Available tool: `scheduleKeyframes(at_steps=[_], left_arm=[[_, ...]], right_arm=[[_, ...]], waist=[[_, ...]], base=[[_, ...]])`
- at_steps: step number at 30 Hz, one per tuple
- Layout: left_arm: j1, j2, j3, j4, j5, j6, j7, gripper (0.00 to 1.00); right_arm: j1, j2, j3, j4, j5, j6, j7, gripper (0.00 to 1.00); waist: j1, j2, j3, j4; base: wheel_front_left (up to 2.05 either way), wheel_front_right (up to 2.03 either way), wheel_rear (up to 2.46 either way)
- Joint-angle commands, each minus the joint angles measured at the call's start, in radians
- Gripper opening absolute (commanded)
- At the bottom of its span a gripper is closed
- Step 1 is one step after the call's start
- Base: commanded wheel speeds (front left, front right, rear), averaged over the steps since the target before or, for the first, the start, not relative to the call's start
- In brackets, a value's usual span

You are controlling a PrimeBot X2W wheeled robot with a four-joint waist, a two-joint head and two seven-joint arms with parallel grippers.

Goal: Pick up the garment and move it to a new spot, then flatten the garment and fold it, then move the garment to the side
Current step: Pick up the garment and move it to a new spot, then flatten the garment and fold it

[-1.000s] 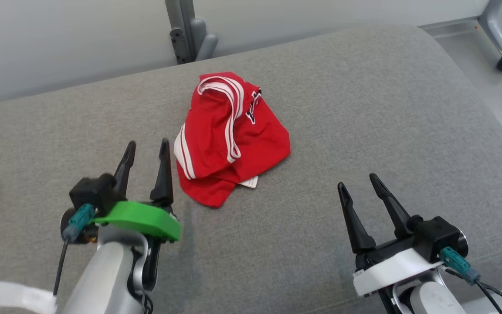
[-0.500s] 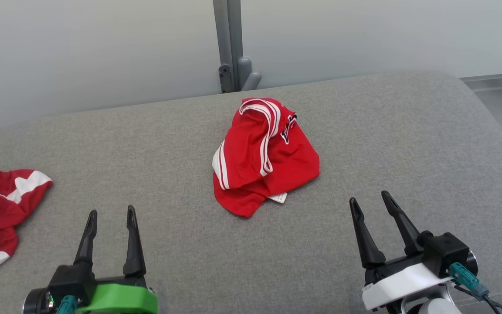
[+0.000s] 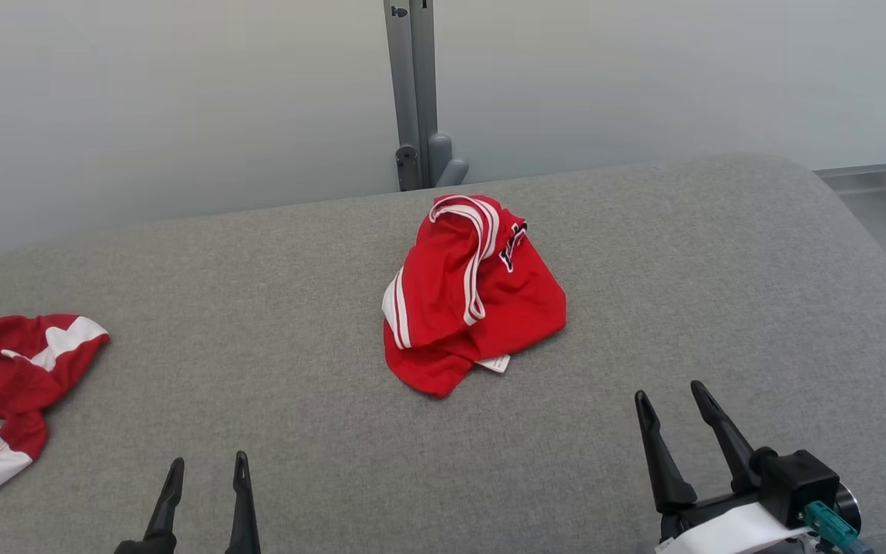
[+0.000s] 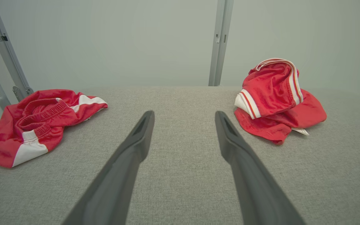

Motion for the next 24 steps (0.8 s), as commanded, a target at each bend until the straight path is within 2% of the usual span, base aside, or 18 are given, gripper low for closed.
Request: scheduleKeyframes(at_steps=[1,9,24], left_arm=[[0.015,-0.001,0.007,0.003,0.012,-0.004,-0.002,1.0],[0.011,-0.002,-0.002,0.011,-0.001,0.011,-0.002,1.0],[0.002,-0.002,-0.012,0.007,0.012,0.013,-0.002,1.0]], right_arm=[[0.012,-0.001,-0.008,-0.003,0.002,0.0,0.001,1.0],[0.014,0.0,0.011,0.0,-0.002,0.0,0.001,1.0],[0.025,0.002,0.01,-0.009,-0.014,0.0,0.001,1.0]], waist=[[0.0,0.0,0.0,0.0],[0.0,0.0,-0.002,0.003],[0.0,0.0,-0.006,0.015]], base=[[0.0,0.0,0.0],[0.0,0.0,0.0],[0.0,0.0,0.0]])
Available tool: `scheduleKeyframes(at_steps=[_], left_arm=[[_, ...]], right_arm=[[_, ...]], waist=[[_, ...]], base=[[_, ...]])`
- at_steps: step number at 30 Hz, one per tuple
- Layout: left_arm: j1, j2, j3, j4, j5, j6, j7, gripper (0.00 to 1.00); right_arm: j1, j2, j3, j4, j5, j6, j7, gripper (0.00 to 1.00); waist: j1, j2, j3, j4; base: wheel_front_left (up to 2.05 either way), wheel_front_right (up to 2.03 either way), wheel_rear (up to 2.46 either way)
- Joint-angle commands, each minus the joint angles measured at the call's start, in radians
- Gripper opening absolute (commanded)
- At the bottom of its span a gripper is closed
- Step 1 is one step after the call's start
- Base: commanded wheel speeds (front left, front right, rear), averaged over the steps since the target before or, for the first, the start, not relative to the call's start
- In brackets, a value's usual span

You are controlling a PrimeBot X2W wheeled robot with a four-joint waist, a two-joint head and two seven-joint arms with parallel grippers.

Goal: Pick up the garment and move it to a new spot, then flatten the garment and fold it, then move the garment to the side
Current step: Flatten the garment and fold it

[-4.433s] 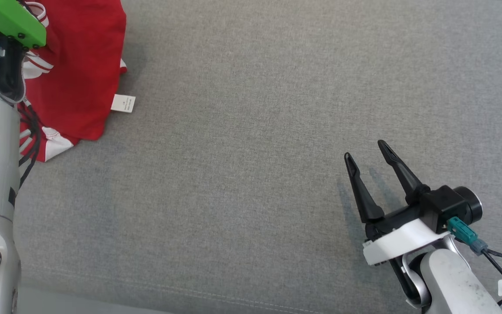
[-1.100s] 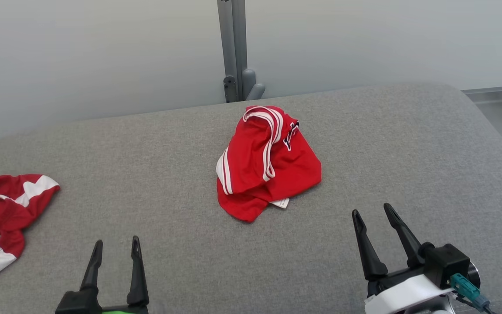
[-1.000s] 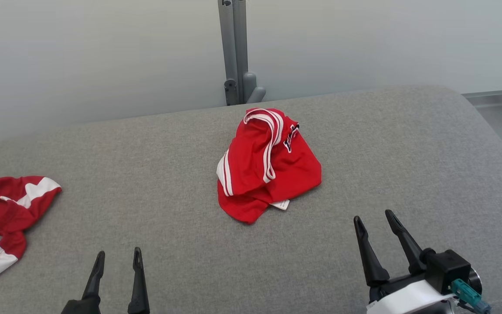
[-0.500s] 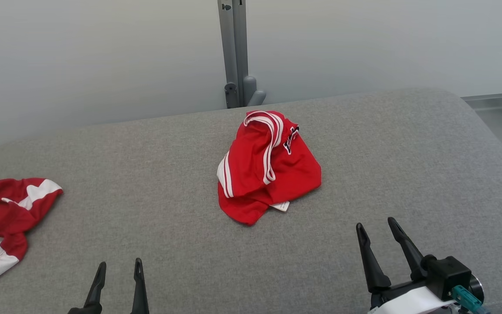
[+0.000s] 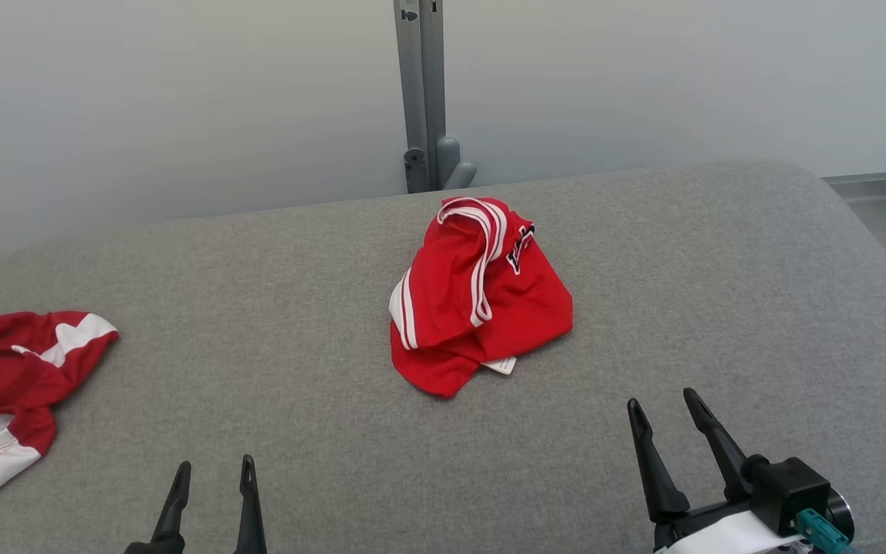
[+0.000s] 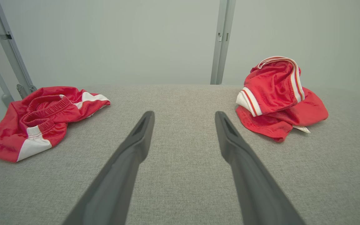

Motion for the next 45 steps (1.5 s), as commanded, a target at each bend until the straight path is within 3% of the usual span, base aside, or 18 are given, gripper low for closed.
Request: scheduleKeyframes(at_steps=[1,26,45], left_arm=[[-0.003,0.0,-0.002,-0.003,0.01,0.006,-0.002,1.0],[-0.054,0.0,-0.053,0.055,0.0,0.002,-0.002,1.0],[-0.414,0.001,-0.297,0.288,0.033,-0.068,-0.002,1.0]], right_arm=[[0.011,0.0,-0.001,-0.004,-0.005,0.0,0.001,1.0],[-0.005,-0.004,0.006,0.0,0.006,0.0,0.001,1.0],[-0.097,-0.01,0.014,-0.016,0.0,0.0,0.001,1.0]], waist=[[0.0,0.0,-0.001,0.0],[0.0,0.0,0.029,0.003],[0.0,0.0,0.214,-0.095]], base=[[0.0,0.0,0.0],[0.0,0.0,0.0],[0.0,0.0,0.0]])
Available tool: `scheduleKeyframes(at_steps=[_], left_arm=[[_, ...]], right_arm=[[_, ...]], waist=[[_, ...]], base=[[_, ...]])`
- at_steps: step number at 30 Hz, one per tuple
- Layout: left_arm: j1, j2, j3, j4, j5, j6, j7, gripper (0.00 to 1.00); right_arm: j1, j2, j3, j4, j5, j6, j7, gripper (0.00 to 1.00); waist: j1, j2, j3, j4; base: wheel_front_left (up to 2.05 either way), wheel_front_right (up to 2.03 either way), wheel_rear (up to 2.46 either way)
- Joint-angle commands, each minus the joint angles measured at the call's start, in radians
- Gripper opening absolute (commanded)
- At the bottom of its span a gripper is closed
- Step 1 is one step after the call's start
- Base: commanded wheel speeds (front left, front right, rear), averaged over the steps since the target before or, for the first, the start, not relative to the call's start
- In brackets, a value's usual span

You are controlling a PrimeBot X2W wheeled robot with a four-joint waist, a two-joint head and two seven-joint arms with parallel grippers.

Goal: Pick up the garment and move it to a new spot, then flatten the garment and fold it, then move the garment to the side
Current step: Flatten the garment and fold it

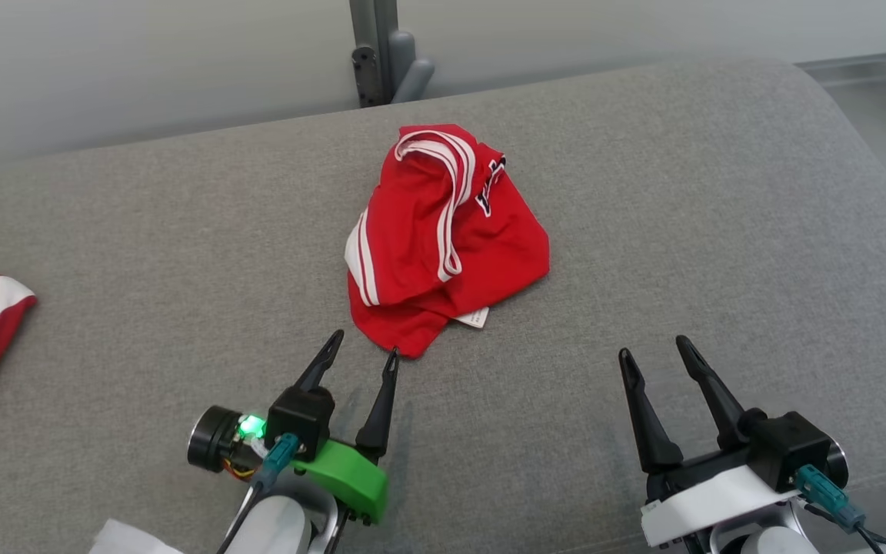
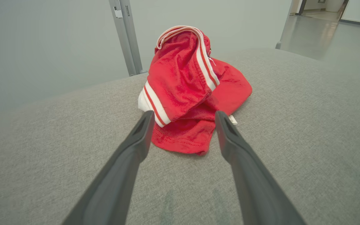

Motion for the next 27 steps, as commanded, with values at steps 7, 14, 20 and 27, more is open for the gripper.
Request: scheduleKeyframes(at_steps=[7,14,20,27], left_arm=[[-0.144,0.004,-0.064,0.096,-0.009,-0.017,-0.002,1.0],[-0.257,0.004,-0.085,0.192,0.014,-0.007,-0.002,1.0],[-0.332,0.004,-0.09,0.279,0.013,0.025,-0.002,1.0],[-0.396,0.004,-0.105,0.351,-0.033,0.011,-0.002,0.0]], right_arm=[[-0.043,0.003,-0.004,-0.01,0.0,0.0,0.001,1.0],[-0.068,0.009,0.001,-0.013,0.007,0.0,0.001,1.0],[-0.09,0.01,0.008,-0.016,0.008,0.0,0.001,1.0],[-0.107,0.013,0.012,-0.012,0.008,0.0,0.001,1.0]], waist=[[0.0,0.0,0.101,-0.084],[0.0,0.0,0.144,-0.114],[0.0,0.0,0.177,-0.124],[0.0,0.0,0.193,-0.128]], base=[[0.0,0.0,0.0],[0.0,0.0,0.0],[0.0,0.0,0.0],[0.0,0.0,0.0]])
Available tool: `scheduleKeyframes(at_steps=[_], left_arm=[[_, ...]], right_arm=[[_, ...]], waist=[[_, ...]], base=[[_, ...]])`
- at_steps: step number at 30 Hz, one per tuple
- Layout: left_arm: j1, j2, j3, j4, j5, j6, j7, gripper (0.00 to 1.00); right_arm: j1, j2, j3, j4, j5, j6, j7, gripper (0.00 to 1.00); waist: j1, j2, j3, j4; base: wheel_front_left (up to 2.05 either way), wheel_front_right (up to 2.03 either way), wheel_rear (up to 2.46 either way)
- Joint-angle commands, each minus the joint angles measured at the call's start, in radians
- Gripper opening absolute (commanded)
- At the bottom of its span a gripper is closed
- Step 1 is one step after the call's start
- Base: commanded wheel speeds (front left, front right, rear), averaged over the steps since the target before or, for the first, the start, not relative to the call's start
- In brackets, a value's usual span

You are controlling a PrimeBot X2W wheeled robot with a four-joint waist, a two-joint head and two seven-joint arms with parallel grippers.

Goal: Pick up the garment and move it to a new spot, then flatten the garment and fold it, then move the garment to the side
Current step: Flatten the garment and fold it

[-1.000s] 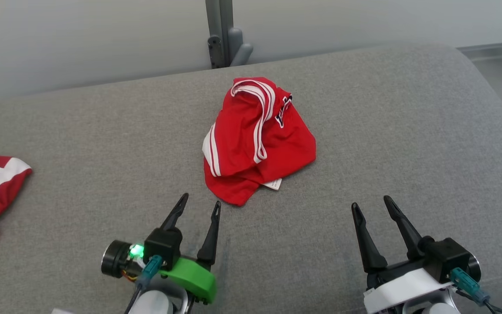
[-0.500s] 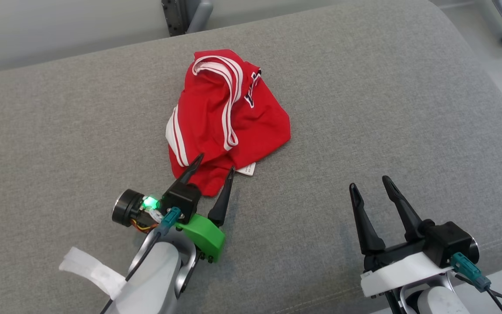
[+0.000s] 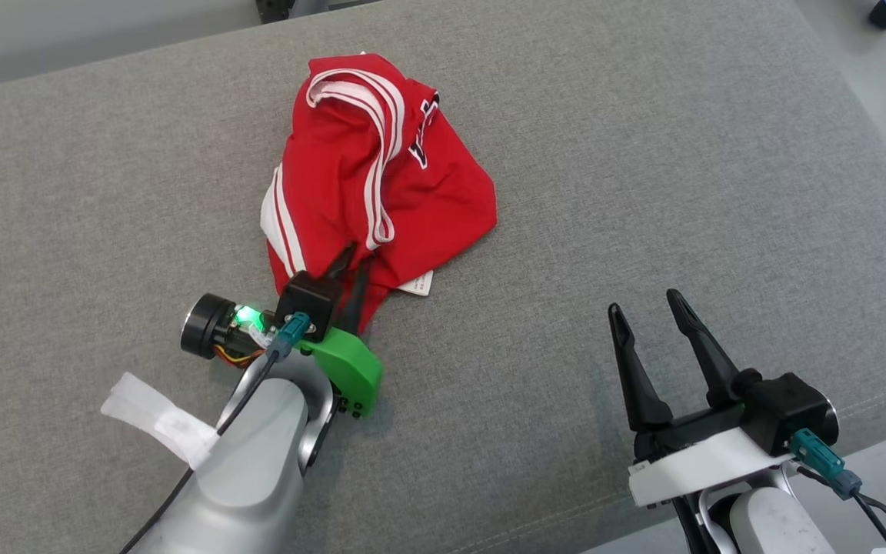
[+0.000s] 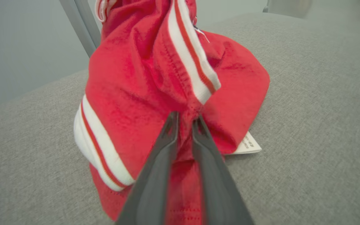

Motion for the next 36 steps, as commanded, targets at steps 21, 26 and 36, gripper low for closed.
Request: scheduleKeyframes(at_steps=[21,26,36], left_arm=[[-0.352,0.003,-0.021,-0.142,-0.868,-0.056,0.294,0.0],[-0.524,0.003,-0.033,-0.163,-0.989,0.003,0.333,0.0],[-0.772,0.005,0.036,-0.069,-1.164,0.053,0.203,0.0]], right_arm=[[0.048,0.001,0.067,0.051,0.059,0.0,0.001,1.0],[0.07,0.001,0.064,0.056,0.062,0.0,0.001,1.0],[0.08,0.001,0.066,0.056,0.05,0.0,0.001,1.0]], waist=[[0.0,0.0,-0.213,-0.136],[0.0,0.0,-0.244,-0.165],[0.0,0.0,-0.254,-0.135]], base=[[0.0,0.0,0.0],[0.0,0.0,0.0],[0.0,0.0,0.0]])
